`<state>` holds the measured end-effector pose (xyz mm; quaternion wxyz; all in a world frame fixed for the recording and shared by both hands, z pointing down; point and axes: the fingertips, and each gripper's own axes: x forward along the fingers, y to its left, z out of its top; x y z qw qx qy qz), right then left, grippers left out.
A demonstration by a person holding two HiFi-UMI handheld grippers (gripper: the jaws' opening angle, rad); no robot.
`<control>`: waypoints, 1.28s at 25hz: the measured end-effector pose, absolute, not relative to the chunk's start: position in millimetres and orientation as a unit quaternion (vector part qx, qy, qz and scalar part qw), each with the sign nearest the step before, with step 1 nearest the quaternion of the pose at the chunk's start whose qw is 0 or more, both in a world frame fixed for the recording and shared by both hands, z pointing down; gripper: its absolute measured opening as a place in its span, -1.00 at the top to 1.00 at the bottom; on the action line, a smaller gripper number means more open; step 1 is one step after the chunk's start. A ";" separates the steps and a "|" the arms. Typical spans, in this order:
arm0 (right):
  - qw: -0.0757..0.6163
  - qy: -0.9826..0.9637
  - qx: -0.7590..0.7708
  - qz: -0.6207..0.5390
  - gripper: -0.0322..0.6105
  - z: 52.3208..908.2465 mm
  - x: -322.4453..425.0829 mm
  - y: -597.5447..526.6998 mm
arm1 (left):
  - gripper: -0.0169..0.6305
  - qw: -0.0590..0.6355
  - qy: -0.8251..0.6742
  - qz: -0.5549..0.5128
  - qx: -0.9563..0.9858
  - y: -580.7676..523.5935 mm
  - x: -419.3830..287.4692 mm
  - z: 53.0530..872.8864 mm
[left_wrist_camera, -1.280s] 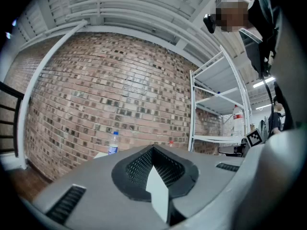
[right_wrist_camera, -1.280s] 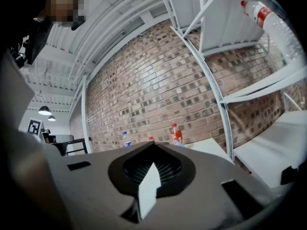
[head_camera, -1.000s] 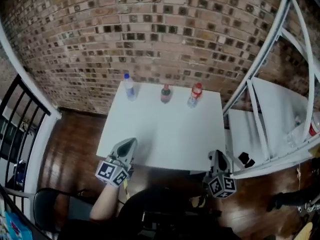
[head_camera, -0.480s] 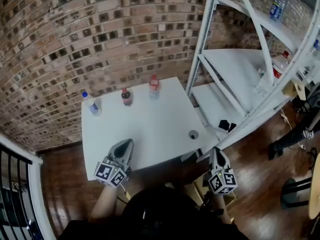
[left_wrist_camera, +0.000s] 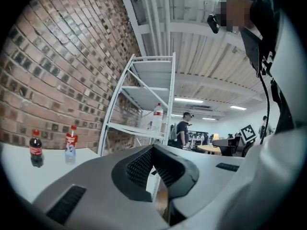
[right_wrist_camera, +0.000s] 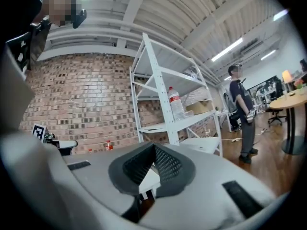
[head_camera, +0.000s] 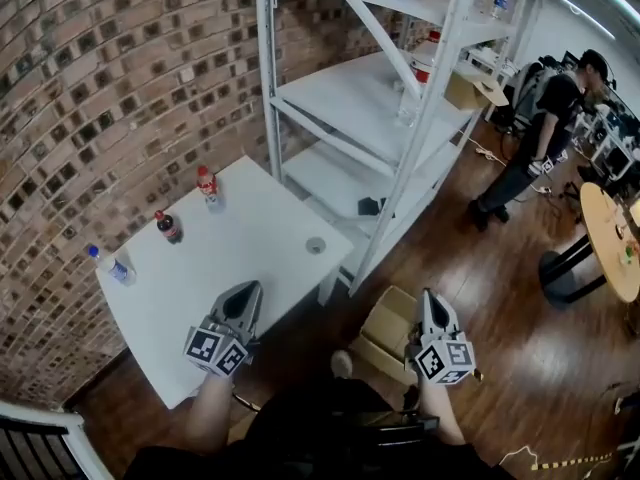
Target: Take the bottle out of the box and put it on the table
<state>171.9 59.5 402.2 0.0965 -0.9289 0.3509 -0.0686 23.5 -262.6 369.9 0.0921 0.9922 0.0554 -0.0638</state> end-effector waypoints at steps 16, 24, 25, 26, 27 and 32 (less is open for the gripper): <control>0.108 0.218 -0.969 -0.046 0.89 403.4 188.8 232.0 | 0.94 0.100 0.173 -0.064 0.978 -123.9 115.5 360.1; 0.106 0.139 -0.982 -0.064 0.89 426.3 183.3 315.5 | 0.94 0.097 0.252 -0.031 0.962 -49.0 172.9 378.9; 0.106 0.129 -0.984 -0.067 0.89 428.4 182.6 325.2 | 0.94 0.095 0.265 -0.028 0.959 -37.9 180.0 379.1; 0.107 0.119 -0.985 -0.069 0.89 430.3 182.4 334.8 | 0.94 0.094 0.276 -0.027 0.956 -26.8 186.7 378.7; 0.107 0.111 -0.985 -0.071 0.89 432.2 183.3 344.0 | 0.94 0.094 0.286 -0.027 0.953 -16.3 193.5 378.1; 0.109 0.083 -0.988 -0.067 0.89 436.4 200.1 380.0 | 0.94 0.094 0.318 -0.025 0.943 26.2 229.9 378.2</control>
